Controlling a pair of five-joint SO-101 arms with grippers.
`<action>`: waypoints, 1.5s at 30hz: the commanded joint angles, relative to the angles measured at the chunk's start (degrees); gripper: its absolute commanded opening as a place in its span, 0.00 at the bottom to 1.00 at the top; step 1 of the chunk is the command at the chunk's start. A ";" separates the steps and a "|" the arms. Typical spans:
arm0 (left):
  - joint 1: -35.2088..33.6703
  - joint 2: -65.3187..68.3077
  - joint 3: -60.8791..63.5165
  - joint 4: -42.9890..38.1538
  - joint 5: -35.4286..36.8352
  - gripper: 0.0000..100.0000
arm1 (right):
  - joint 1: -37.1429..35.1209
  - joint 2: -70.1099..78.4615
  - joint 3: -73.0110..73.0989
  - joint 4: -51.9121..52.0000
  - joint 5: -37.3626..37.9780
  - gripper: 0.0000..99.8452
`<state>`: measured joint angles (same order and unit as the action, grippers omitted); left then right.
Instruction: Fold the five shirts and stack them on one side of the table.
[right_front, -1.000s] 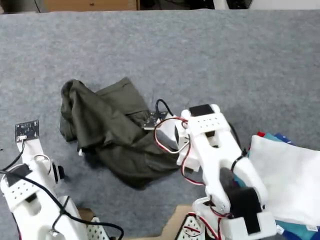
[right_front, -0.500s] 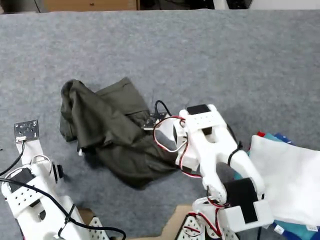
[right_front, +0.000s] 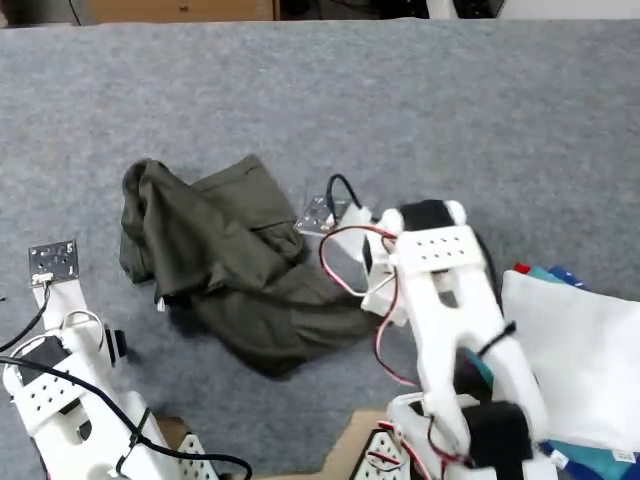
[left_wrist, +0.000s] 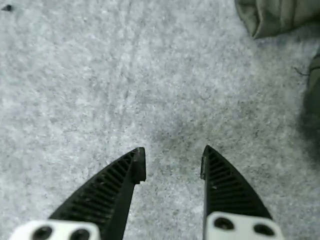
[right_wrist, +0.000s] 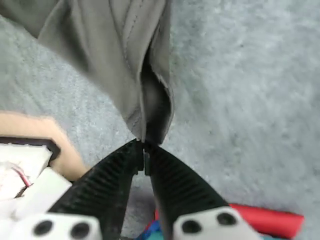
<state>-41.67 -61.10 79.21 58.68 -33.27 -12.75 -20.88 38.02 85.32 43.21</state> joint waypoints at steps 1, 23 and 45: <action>0.44 -0.75 -0.26 -0.18 0.26 0.19 | 0.48 -4.62 -2.86 2.29 -0.53 0.00; 1.67 -0.75 1.67 -0.44 0.26 0.19 | 0.48 -3.21 6.90 -1.41 -11.43 0.29; 2.81 -0.75 2.02 -0.62 0.53 0.19 | -3.30 15.69 7.78 -14.68 -13.98 0.29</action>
<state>-39.21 -61.10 81.41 58.68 -33.27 -15.38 -9.63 49.36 71.78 30.81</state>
